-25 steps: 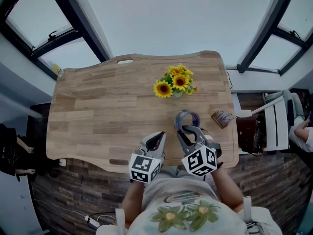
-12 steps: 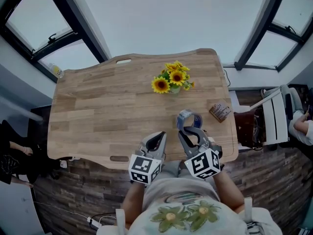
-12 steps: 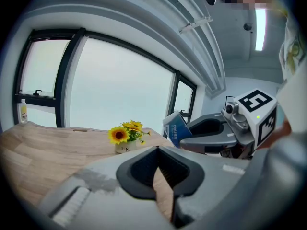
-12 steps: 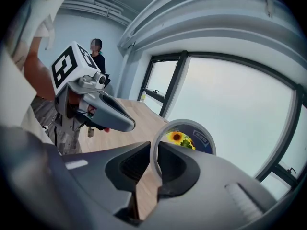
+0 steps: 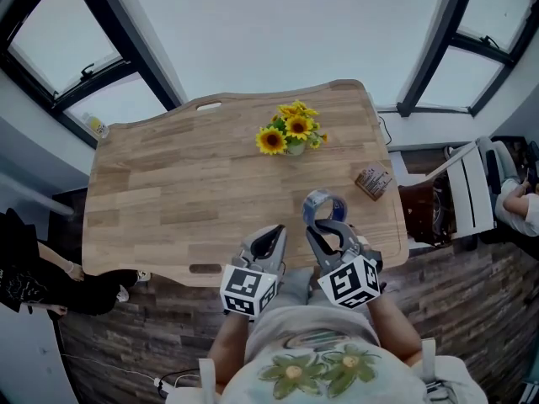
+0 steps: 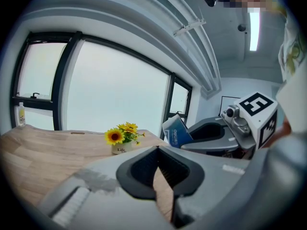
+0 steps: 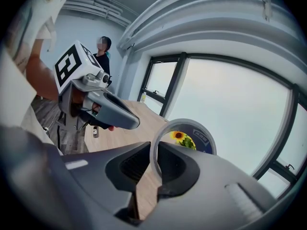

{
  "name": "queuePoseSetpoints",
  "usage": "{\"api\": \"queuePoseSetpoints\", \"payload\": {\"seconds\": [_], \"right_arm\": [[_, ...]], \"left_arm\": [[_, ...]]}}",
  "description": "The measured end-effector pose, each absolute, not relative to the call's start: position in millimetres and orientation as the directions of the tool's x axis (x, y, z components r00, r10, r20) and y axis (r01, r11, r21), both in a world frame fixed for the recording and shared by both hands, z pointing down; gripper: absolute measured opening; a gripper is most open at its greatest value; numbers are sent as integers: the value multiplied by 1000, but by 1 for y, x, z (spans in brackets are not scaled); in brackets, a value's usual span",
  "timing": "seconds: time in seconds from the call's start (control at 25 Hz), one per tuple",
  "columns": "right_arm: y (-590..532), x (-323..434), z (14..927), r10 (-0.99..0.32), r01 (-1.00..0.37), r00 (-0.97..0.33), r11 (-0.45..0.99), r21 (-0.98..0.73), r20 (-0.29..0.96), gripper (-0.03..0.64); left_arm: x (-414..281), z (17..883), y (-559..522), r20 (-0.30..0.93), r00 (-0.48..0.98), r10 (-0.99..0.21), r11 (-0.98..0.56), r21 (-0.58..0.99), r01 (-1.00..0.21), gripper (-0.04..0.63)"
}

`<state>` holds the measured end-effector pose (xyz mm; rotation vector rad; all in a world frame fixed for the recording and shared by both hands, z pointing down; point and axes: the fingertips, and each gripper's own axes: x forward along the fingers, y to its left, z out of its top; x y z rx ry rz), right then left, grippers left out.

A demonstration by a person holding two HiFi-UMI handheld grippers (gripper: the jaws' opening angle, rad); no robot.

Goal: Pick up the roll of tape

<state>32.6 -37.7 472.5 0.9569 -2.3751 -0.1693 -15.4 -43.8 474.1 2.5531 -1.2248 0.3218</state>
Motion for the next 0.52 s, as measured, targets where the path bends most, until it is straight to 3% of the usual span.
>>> {"api": "queuePoseSetpoints", "payload": {"seconds": [0.52], "right_arm": [[-7, 36, 478, -670, -611, -578, 734, 296, 466, 46]], "left_arm": [[-6, 477, -16, 325, 636, -700, -620, 166, -767, 5]]}}
